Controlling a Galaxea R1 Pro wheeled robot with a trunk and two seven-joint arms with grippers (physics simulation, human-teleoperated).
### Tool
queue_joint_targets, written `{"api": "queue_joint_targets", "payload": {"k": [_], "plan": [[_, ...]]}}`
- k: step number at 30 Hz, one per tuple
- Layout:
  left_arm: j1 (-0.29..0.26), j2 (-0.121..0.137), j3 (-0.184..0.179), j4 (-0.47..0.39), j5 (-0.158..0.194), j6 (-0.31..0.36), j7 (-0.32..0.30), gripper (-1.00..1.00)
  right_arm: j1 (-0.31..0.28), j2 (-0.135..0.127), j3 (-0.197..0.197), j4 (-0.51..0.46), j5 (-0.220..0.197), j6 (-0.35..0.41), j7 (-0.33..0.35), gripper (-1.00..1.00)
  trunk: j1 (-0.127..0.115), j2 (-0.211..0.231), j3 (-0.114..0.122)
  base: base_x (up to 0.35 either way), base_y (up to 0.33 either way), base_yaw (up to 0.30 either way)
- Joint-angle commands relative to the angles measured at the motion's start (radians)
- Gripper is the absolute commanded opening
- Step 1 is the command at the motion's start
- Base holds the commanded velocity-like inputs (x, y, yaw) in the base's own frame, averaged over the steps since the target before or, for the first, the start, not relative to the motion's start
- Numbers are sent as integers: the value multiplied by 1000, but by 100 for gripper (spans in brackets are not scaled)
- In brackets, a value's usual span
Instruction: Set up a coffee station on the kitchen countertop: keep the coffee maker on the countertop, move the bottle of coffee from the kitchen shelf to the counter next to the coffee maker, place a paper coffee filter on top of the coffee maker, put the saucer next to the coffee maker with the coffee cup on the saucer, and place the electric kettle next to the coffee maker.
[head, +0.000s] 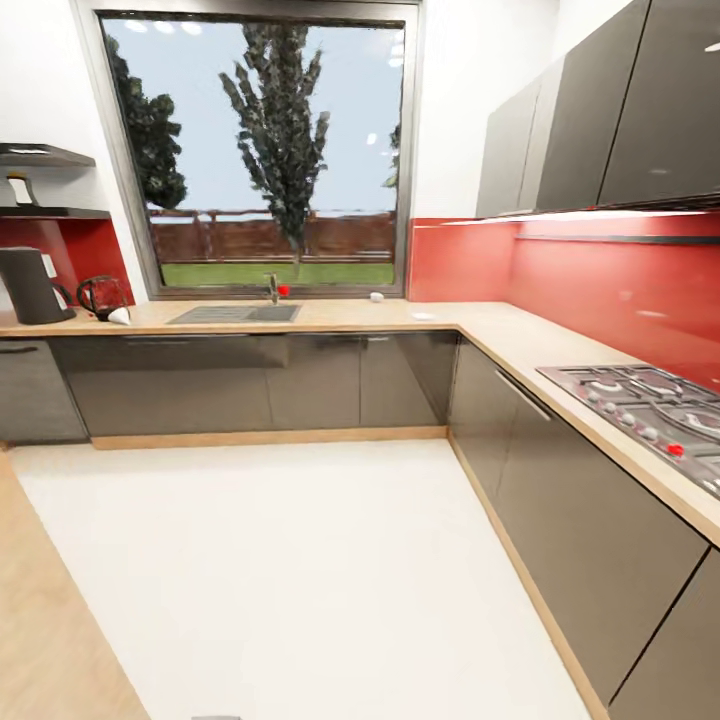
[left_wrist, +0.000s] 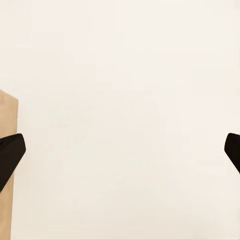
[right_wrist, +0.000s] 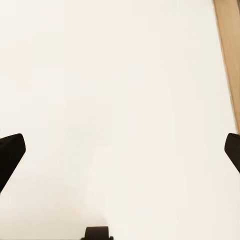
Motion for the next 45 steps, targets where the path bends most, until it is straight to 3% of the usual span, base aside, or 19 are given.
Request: {"api": "queue_joint_targets", "payload": {"k": [1, 39, 45], "plan": [[-1, 0, 0, 1, 0, -3, 0, 100, 0, 0, -1, 0, 0, -3, 0, 100, 1, 0, -1, 335, 0, 39], [0, 0, 0, 0, 1, -4, 0, 100, -1, 0, -1, 0, -2, -3, 0, 100, 1, 0, -1, 335, 0, 3], [0, 0, 0, 0, 1, -4, 0, 100, -1, 1, 0, 0, -2, -3, 0, 100, 1, 0, -1, 335, 0, 168]]}}
